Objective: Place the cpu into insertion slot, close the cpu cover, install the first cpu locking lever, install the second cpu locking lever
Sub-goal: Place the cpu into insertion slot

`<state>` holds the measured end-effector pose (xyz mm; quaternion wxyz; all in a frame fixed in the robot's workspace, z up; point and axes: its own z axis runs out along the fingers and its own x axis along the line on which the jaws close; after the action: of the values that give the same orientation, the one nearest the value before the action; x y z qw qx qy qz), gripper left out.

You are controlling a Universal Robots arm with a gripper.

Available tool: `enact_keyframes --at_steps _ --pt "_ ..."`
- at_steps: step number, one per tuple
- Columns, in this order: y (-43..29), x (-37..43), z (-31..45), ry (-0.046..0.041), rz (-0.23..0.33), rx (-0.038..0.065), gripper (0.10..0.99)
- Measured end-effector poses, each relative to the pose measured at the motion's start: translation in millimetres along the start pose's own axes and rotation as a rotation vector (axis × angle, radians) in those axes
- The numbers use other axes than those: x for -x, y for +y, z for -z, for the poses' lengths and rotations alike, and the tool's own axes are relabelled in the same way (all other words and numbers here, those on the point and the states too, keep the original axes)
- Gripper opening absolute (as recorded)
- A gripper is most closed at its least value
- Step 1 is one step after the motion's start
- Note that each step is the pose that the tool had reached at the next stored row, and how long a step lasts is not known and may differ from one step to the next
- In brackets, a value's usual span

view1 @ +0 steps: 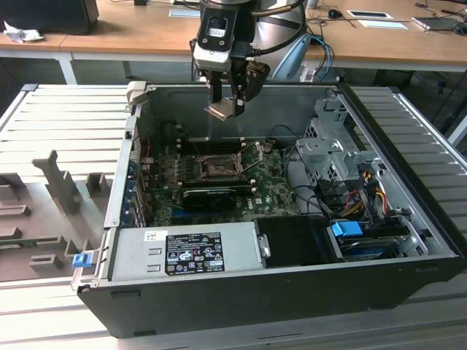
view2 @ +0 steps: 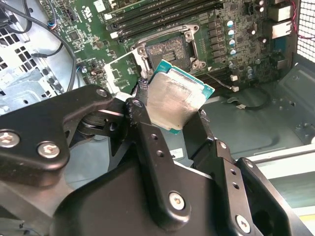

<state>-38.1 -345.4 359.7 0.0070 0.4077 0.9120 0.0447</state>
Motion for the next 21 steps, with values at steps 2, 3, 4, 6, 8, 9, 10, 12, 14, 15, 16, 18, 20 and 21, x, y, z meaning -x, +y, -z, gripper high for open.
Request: enact_keyframes --at_steps 2,3,4,6,8,9,10,12,14,15,16,18,20,21 --pt "0.0 0.0 0.0 -0.0005 -0.006 0.000 0.529" --pt "0.0 0.0 0.0 -0.0009 -0.009 0.000 0.529" --pt "0.0 0.0 0.0 -0.0011 -0.012 0.000 0.529" --pt "0.0 0.0 0.0 -0.0014 -0.016 0.000 0.529" --pt "0.0 0.0 -0.1 -0.0021 -0.024 0.001 0.529" --pt "0.0 0.0 -0.1 -0.0023 -0.026 0.001 0.529" --pt "0.0 0.0 -0.1 -0.0025 -0.029 0.001 0.529" --pt "0.0 0.0 -0.1 -0.0029 -0.033 0.001 0.529" --pt "0.0 0.0 -0.2 -0.0045 -0.051 0.001 0.529" --pt "0.0 0.0 -0.3 -0.0056 -0.064 0.002 0.529" --pt "0.0 0.0 -0.5 -0.0083 -0.094 0.002 0.529" --pt "-0.1 0.0 -1.0 -0.0134 -0.153 0.004 0.529" --pt "-0.1 0.0 -1.6 -0.0159 -0.182 0.004 0.529" --pt "-0.2 0.1 -2.5 -0.0181 -0.206 0.005 0.529"
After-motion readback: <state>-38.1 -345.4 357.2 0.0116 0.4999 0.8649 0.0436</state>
